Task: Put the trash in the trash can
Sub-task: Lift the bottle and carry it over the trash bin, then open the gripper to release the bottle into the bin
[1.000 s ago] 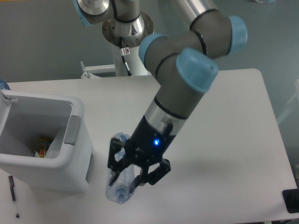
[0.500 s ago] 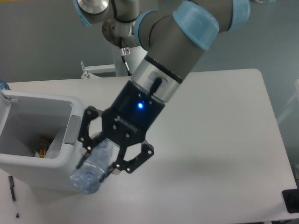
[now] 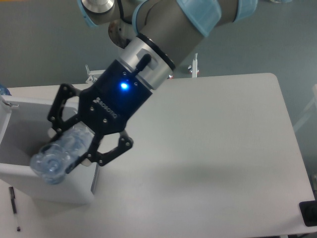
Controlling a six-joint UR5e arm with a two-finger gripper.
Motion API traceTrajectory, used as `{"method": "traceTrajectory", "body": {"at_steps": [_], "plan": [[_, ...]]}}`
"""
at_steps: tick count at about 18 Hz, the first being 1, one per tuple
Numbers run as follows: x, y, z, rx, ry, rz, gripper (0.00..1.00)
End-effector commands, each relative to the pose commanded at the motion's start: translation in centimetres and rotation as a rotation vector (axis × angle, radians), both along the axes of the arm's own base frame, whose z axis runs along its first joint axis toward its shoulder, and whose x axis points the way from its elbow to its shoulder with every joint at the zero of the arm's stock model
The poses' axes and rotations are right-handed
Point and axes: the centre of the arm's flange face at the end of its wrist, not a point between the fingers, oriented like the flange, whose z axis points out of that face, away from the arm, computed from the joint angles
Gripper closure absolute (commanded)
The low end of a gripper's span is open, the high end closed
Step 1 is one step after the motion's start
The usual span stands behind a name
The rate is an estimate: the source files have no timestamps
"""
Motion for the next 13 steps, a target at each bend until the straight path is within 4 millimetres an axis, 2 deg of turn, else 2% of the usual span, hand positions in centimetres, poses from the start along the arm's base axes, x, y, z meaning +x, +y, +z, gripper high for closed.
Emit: {"method": "traceTrajectory", "body": {"at_steps": [3,6,7,8,10,13], "plan": [[2.0,0.9,-2.3,-0.03,-0.021,-0.035,0.77],[2.5,0.9,-2.8,-0.017,-0.007,-0.041,0.67],[2.5,1.0,-3.0,-0.01,0.001,-0.041,0.6],[2.5,1.0,-3.2,-0.008,0.007,-0.043,0.45],[2.6,0.9,-4.0,-0.007,0.021,-0.054,0.0],[2.9,0.5,-4.5,-0.003,0.035,-0.064,0.0]]}}
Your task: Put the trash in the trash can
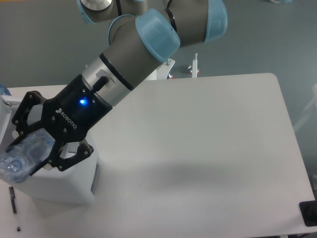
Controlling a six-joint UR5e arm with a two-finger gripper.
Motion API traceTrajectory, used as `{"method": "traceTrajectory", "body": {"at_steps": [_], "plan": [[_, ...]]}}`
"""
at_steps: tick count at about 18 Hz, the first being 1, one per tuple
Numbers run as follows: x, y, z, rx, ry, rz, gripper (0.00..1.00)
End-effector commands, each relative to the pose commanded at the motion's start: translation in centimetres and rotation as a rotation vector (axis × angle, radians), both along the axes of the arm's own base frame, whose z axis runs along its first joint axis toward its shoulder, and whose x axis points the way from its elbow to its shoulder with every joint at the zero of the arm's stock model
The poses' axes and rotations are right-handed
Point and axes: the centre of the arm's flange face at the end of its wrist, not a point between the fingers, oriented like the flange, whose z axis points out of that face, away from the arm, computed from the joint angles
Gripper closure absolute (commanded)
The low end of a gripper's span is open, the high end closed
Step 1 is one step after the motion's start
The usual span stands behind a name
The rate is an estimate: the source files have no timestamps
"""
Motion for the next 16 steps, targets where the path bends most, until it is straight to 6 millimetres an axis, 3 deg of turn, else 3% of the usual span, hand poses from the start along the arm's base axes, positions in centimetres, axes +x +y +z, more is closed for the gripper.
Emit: {"method": "traceTrajectory", "body": {"at_steps": [6,11,13,16], "plan": [[-2.6,-0.9,-0.1,0.001,0.003,0.038,0.0],[-10.2,-4.7,-0.2,0.025,0.054,0.135,0.0],[-14.1,-7.0,-1.2,0.021,0.067,0.189,0.0],[-20.1,-11.1,-4.7,-0.004,0.07,0.265,0.0]]}}
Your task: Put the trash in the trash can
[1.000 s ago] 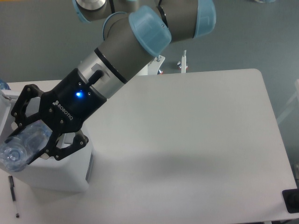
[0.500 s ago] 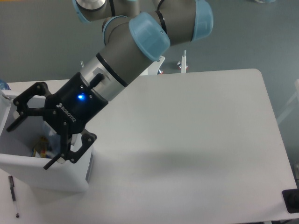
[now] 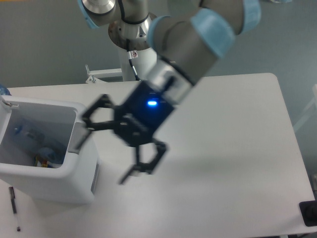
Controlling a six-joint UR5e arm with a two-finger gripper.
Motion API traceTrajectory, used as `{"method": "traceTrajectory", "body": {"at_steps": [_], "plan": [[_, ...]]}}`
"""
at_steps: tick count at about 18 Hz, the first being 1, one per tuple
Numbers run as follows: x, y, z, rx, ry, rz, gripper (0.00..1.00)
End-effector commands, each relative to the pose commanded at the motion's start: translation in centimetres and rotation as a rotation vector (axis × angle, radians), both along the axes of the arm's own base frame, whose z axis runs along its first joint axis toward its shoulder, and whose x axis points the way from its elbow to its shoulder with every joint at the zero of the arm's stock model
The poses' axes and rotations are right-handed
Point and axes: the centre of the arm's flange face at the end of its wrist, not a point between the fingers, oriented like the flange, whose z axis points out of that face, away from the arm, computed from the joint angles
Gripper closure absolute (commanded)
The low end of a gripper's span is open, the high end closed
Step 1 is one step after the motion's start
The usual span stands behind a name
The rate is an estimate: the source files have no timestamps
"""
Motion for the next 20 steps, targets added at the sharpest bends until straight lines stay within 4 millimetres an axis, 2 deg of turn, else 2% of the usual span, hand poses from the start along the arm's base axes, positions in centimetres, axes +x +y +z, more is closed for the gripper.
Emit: {"method": "traceTrajectory", "body": {"at_steps": [3,8,12,14,20], "plan": [[-3.4,-1.9,-2.6,-0.039,0.038,0.038,0.0],[-6.5,-3.3,-7.4,-0.346,0.221,0.155,0.0],[-6.4,-3.9,-8.8,-0.517,0.263,0.086,0.0],[-5.7,-3.8,-9.0,-0.588,0.313,0.044,0.0],[-4.2,-3.5,-11.3,-0.864,0.485,-0.096,0.0]]}}
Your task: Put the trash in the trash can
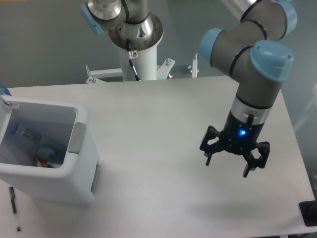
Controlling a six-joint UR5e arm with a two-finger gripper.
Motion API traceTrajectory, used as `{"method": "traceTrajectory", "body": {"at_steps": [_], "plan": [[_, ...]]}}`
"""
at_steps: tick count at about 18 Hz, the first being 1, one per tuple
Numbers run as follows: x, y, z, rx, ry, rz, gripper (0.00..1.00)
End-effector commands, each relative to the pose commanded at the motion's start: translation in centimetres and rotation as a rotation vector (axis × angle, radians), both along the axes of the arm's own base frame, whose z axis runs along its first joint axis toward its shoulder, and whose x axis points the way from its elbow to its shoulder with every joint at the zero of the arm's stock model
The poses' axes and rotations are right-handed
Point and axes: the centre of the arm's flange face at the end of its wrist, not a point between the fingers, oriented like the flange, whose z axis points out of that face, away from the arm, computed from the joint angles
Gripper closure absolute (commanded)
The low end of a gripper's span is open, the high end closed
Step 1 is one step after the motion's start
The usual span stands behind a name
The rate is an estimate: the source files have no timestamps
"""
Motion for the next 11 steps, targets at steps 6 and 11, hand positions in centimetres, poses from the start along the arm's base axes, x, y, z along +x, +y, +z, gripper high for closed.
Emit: {"method": "traceTrajectory", "body": {"at_steps": [6,11], "plan": [[0.11,-0.1,-0.45,-0.077,0.042,-0.004,0.0],[0.66,0.63,-0.27,-0.09,0.068,-0.02,0.0]]}}
